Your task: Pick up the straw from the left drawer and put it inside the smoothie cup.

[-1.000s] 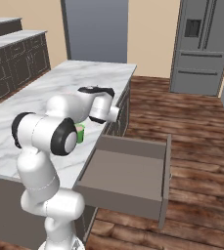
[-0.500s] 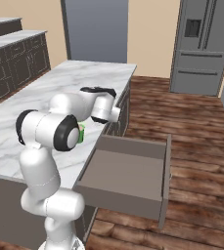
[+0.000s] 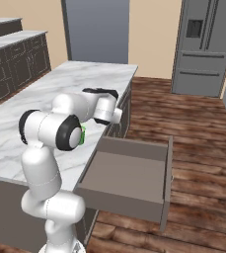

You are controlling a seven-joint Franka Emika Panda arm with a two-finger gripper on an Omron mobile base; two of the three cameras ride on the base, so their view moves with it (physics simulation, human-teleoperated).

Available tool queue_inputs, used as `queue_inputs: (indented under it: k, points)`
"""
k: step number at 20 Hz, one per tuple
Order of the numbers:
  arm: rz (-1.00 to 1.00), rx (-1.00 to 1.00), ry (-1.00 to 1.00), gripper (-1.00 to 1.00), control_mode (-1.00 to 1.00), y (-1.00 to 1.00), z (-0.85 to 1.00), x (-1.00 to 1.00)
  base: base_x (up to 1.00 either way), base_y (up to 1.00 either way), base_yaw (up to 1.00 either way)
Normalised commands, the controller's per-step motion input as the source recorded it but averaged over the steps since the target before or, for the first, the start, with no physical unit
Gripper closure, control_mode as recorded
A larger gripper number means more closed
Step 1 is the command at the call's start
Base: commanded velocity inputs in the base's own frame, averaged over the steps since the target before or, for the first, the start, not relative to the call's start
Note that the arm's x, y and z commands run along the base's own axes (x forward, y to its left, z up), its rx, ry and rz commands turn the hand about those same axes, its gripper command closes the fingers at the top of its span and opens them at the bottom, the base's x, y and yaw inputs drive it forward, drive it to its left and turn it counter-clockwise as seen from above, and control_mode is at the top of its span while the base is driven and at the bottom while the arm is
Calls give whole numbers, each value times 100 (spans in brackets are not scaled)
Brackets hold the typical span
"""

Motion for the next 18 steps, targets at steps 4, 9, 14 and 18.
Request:
queue_inputs:
  k: [4, 9, 14, 18]
  points:
    - [1, 0, 0, 100, -100, 0, 0, 3, 0, 0, 0]
    - [2, 0, 0, 100, -100, 0, 0, 3, 0, 0, 0]
    - [2, 0, 0, 100, -100, 0, 0, 3, 0, 0, 0]
    - [2, 0, 0, 100, -100, 0, -2, 1, 0, 0, 0]
